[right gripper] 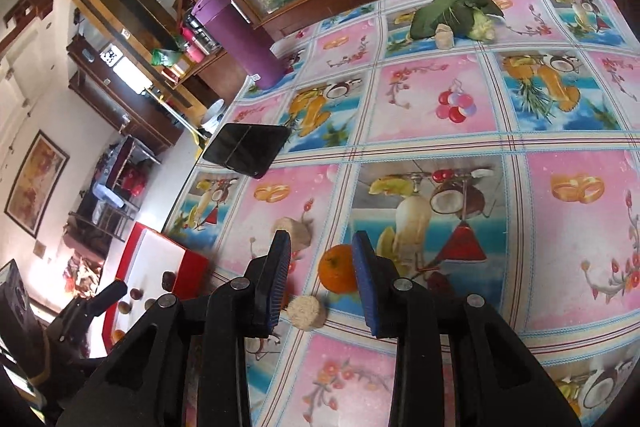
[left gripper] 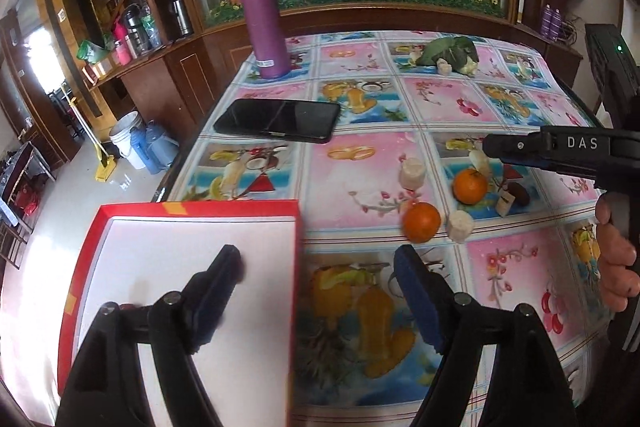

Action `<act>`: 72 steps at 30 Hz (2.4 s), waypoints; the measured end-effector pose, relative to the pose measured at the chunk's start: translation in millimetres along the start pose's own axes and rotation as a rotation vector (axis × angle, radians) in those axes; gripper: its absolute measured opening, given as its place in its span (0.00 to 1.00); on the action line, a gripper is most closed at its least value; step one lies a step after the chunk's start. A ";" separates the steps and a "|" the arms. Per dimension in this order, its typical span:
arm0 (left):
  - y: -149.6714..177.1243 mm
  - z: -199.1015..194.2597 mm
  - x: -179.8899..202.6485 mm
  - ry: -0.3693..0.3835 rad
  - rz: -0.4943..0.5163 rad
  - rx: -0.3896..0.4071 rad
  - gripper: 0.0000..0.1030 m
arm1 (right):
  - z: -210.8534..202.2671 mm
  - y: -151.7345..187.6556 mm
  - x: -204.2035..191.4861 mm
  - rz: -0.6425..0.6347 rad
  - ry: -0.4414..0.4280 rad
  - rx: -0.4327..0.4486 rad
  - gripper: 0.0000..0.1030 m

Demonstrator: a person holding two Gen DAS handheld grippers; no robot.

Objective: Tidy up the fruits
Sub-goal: 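Move both open tools back toward the remaining fruits on the tablecloth, then grasp a mandarin orange with the left tool while the right tool grasps another orange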

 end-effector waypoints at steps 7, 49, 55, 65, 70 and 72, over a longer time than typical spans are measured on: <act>6.7 21.4 32.7 0.033 0.046 -0.050 0.79 | 16.6 7.9 2.9 -0.019 0.024 -0.067 0.30; -6.5 81.5 67.0 0.085 0.098 -0.168 0.57 | -2.1 -8.2 23.4 0.064 0.075 0.052 0.31; -4.2 79.0 73.3 0.157 0.082 -0.165 0.34 | -7.0 -9.2 24.4 0.066 0.074 0.066 0.31; -1.9 24.1 59.2 0.178 0.029 -0.009 0.34 | -39.8 -18.3 37.7 0.135 0.067 0.186 0.31; 8.2 -18.2 35.3 0.171 -0.008 0.097 0.34 | -58.2 -20.9 35.6 0.160 0.049 0.309 0.31; 11.8 -28.7 19.6 0.167 -0.033 0.118 0.34 | -57.4 -21.7 31.8 0.161 0.033 0.331 0.31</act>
Point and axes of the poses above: each gripper's, at about its wrist camera, not at the fingertips, and z roughly the way its jaws point, x to its right, y to its underside, the point moved 4 cm from there along z, roughly the way its jaws point, and after that the axes turned 6 degrees about -z, right-handed, at the moved point
